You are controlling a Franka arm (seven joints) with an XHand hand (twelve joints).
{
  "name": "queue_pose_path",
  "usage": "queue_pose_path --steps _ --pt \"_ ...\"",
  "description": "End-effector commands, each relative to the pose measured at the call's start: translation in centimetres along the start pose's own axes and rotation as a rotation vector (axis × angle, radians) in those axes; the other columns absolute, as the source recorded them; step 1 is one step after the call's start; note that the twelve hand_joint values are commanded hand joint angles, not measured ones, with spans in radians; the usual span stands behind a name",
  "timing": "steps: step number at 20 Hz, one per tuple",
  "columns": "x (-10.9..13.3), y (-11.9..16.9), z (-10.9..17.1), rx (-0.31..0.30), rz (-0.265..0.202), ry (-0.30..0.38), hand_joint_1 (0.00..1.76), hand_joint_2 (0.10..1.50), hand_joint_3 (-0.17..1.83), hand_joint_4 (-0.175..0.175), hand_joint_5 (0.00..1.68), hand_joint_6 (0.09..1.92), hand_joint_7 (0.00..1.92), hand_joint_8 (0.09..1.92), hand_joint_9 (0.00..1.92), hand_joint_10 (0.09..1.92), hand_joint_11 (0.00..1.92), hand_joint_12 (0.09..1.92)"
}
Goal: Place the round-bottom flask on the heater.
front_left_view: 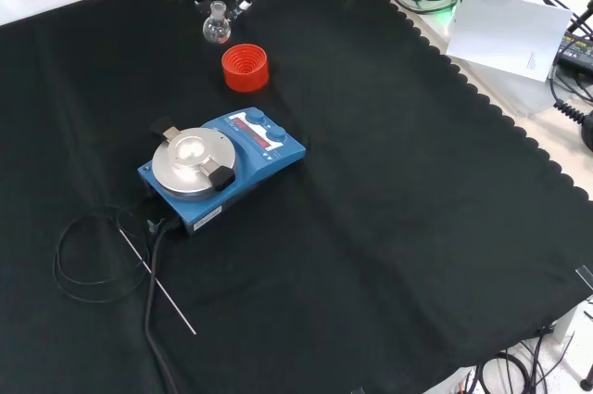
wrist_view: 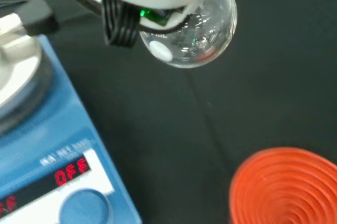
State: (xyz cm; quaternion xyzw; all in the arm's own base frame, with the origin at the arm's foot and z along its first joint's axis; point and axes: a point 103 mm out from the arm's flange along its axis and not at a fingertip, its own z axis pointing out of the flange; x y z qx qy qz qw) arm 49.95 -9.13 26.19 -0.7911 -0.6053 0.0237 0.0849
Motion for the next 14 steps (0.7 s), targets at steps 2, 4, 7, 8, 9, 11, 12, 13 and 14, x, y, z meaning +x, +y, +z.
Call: queue_pose_path --steps 2,4,7,8,9,11,12,13,14 --pt "6.3 3.2 -1.9 0.018 -0.091 -0.026 1.15 0.62 0.84 -0.036 1.17 0.93 0.34 0.62 0.61 0.57 0.38 1.32" --pt "7.3 3.7 -2.1 0.02 -0.104 -0.028 1.15 0.62 0.84 -0.037 1.17 0.93 0.34 0.62 0.61 0.57 0.38 1.32" --pt "9.0 4.4 -2.2 0.023 -0.127 -0.031 1.15 0.62 0.84 -0.039 1.18 0.93 0.34 0.62 0.61 0.57 0.38 1.32" --pt "9.6 4.7 -2.2 0.024 -0.135 -0.031 1.15 0.62 0.84 -0.04 1.18 0.93 0.34 0.62 0.61 0.57 0.38 1.32" --pt "10.2 4.9 -2.2 0.027 -0.144 -0.035 1.15 0.62 0.84 -0.04 1.18 0.93 0.34 0.62 0.61 0.57 0.38 1.32" --pt "11.5 5.3 -2.1 0.033 -0.162 -0.037 1.15 0.62 0.84 -0.041 1.18 0.93 0.34 0.62 0.61 0.57 0.38 1.32" --pt "12.2 5.5 -2.1 0.034 -0.172 -0.039 1.15 0.61 0.84 -0.042 1.18 0.93 0.34 0.62 0.61 0.57 0.38 1.32" --pt "12.8 5.7 -2.1 0.036 -0.181 -0.039 1.15 0.61 0.84 -0.043 1.18 0.93 0.34 0.62 0.61 0.57 0.38 1.32" --pt "13.4 5.9 -2.1 0.038 -0.191 -0.042 1.15 0.61 0.84 -0.043 1.18 0.93 0.34 0.62 0.61 0.57 0.38 1.32"
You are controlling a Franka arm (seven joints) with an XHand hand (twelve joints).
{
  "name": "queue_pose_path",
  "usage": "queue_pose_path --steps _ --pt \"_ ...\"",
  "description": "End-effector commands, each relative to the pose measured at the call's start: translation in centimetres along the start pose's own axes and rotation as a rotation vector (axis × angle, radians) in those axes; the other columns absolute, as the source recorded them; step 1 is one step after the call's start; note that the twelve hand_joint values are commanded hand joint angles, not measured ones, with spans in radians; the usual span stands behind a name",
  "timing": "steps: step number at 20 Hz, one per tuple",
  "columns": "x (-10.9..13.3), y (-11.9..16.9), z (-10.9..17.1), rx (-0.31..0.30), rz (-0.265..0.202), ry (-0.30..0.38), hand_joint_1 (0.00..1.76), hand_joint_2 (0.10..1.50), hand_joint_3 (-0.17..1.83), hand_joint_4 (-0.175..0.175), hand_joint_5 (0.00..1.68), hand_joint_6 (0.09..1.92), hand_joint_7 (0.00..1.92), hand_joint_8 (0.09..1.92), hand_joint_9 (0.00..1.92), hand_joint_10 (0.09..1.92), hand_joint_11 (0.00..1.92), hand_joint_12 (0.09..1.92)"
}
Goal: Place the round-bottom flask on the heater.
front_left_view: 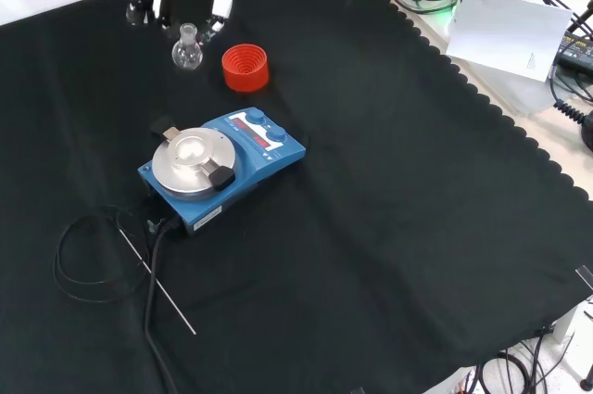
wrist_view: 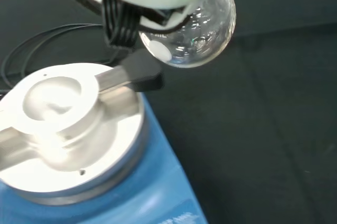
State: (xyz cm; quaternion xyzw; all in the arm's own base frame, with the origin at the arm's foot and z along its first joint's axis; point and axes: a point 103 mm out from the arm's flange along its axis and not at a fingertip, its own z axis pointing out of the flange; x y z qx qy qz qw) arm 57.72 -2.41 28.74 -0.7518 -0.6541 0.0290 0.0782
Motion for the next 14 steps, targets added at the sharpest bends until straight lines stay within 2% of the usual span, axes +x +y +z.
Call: queue_pose_path --steps 1,5,14 --pt "5.2 1.4 0.7 0.039 -0.077 -0.013 1.15 0.61 0.84 -0.044 1.18 0.93 0.34 0.62 0.61 0.57 0.38 1.32" --pt "6.7 2.3 1.2 0.058 -0.101 0.0 1.15 0.61 0.85 -0.055 1.18 0.92 0.34 0.62 0.61 0.57 0.38 1.32" --pt "9.1 4.0 3.1 0.102 -0.133 -0.008 1.15 0.61 0.85 -0.058 1.18 0.92 0.34 0.62 0.61 0.57 0.38 1.32"
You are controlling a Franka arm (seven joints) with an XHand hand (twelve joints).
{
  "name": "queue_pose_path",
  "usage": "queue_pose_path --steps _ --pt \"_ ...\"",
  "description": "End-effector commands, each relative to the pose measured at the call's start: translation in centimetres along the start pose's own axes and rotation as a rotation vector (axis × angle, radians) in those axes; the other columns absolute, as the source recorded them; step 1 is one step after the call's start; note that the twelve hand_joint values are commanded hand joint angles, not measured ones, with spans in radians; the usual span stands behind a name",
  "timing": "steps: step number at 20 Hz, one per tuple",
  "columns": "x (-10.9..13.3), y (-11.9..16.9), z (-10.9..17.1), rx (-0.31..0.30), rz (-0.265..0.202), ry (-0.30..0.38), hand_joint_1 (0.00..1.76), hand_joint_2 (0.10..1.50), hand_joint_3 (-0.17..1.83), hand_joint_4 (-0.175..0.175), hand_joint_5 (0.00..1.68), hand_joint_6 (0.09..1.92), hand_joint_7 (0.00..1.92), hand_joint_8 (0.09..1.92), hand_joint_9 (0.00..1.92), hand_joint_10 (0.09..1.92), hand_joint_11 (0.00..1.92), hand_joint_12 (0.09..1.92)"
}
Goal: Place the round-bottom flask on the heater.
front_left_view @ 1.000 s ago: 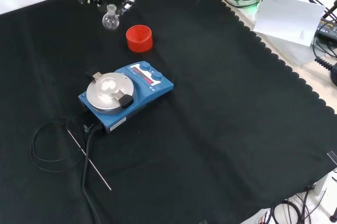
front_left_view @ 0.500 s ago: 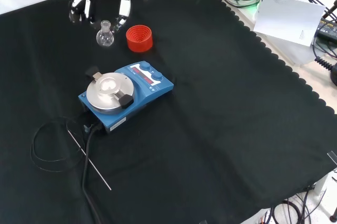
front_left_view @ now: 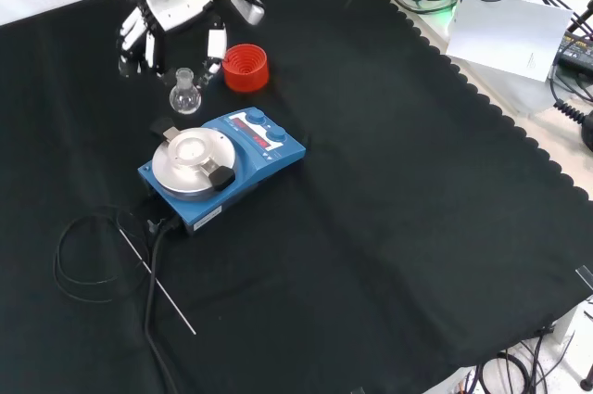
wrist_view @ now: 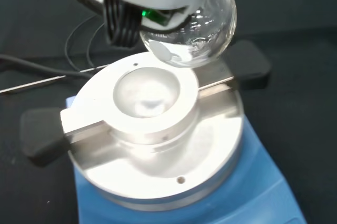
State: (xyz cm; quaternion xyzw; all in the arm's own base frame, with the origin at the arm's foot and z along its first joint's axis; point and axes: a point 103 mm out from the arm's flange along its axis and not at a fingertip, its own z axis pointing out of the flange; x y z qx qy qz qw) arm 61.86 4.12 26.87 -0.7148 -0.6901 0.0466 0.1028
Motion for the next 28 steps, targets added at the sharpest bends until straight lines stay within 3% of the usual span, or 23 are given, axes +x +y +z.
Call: queue_pose_path --steps 1,28 --pt "2.3 1.0 1.4 0.042 -0.033 -0.005 1.15 0.61 0.85 -0.058 1.18 0.92 0.34 0.62 0.61 0.57 0.38 1.32" --pt "2.3 4.0 4.5 0.104 -0.035 -0.003 1.16 0.6 0.86 -0.06 1.19 0.92 0.34 0.62 0.61 0.57 0.38 1.32"
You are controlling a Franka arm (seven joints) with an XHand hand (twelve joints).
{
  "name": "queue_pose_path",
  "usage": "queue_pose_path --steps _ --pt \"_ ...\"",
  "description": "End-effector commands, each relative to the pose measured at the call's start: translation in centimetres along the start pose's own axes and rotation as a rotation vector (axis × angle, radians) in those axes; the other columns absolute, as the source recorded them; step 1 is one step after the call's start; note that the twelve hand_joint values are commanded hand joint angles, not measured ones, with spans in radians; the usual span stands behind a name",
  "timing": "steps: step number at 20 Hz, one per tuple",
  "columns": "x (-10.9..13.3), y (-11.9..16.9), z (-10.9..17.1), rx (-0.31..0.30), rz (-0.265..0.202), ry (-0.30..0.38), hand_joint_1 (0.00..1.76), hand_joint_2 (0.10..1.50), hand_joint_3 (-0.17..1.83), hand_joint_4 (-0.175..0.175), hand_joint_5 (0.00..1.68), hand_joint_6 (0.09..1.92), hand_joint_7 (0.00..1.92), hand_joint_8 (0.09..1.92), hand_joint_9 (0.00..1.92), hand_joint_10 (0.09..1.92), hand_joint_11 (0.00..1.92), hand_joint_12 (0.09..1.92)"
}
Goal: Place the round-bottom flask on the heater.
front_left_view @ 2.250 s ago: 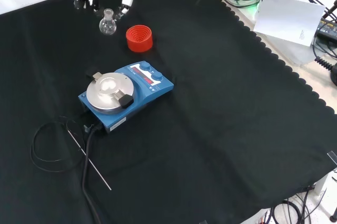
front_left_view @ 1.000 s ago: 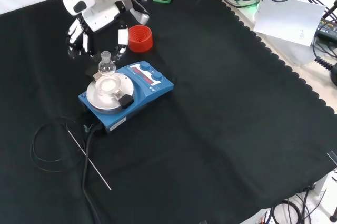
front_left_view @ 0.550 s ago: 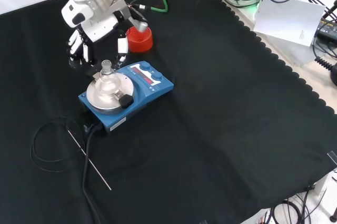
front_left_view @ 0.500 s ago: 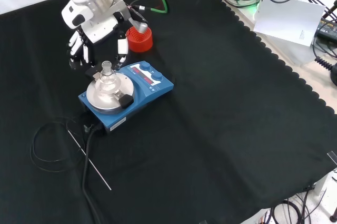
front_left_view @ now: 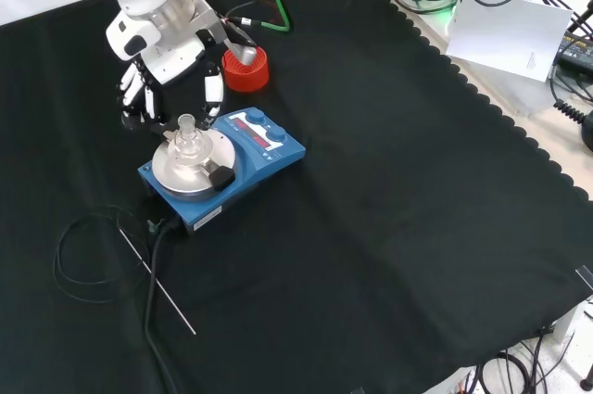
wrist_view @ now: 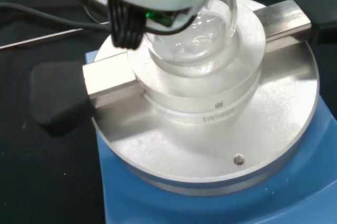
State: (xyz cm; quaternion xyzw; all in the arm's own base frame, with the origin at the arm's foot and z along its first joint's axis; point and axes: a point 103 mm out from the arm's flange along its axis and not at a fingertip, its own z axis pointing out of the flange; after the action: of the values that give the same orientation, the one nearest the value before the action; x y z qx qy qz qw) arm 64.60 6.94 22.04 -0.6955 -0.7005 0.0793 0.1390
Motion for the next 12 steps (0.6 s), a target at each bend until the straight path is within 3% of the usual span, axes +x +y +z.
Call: queue_pose_path --steps 1,6,7,10,12 --pt "-0.4 0.41 0.12 0.004 0.005 -0.001 1.16 0.6 0.86 -0.06 1.19 0.92 0.34 0.62 0.61 0.57 0.38 1.32" --pt "-0.72 0.53 0.18 0.01 0.013 0.008 1.15 0.6 0.86 -0.059 1.18 0.92 0.34 0.62 0.61 0.57 0.38 1.32" --pt "-0.86 0.56 0.18 0.018 0.015 0.011 1.15 0.62 0.83 -0.045 1.17 0.93 0.33 0.62 0.6 0.57 0.37 1.32" --pt "-1.09 0.53 0.29 0.039 0.022 0.01 1.11 0.71 0.67 0.077 1.13 0.93 0.28 0.63 0.57 0.59 0.32 1.34" --pt "-1.13 0.42 0.4 0.046 0.023 0.01 1.08 0.8 0.52 0.113 1.09 0.92 0.24 0.64 0.53 0.62 0.29 1.36"
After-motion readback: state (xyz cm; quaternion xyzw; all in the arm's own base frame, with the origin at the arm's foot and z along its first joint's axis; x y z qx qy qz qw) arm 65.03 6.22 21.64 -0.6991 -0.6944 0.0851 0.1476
